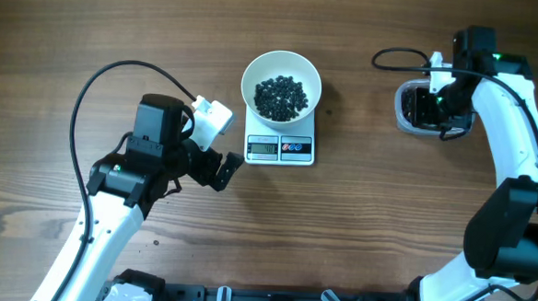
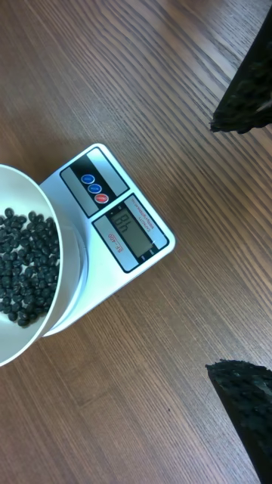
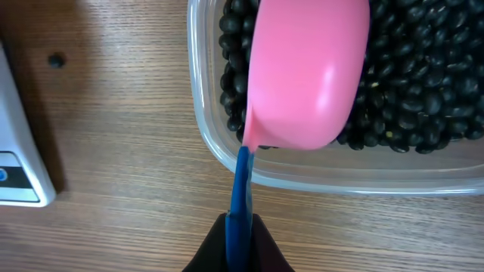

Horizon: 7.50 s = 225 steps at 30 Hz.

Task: Scoop item into bowl and weigh 150g on scale
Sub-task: 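Return scoop to the bean tub and scoop more beans, then carry filled scoop from tub over the white bowl, then tip scoop to pour beans into the white bowl, then return scoop to the bean tub and scoop more beans, then carry filled pink scoop from tub over the white bowl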

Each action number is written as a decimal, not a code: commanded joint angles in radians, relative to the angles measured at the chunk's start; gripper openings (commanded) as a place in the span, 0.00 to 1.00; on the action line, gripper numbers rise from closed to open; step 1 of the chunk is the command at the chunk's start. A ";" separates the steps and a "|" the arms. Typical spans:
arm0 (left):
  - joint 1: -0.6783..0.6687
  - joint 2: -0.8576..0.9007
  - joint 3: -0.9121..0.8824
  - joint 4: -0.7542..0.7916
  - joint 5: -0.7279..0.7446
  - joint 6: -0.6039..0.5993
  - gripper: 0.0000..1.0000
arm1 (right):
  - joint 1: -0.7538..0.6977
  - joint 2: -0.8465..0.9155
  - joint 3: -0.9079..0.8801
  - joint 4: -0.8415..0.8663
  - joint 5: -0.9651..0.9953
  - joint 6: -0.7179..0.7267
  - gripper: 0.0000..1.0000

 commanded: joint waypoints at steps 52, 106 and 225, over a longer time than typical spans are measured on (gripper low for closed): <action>-0.003 0.006 -0.010 0.003 0.016 0.002 1.00 | 0.026 0.014 0.077 0.195 -0.851 0.036 0.04; -0.003 0.007 -0.010 0.003 0.016 0.002 1.00 | 0.655 0.014 0.175 0.225 0.415 -0.286 0.04; -0.003 0.009 -0.010 0.003 0.016 0.002 1.00 | -0.437 0.114 0.068 -0.192 -0.660 -0.390 0.04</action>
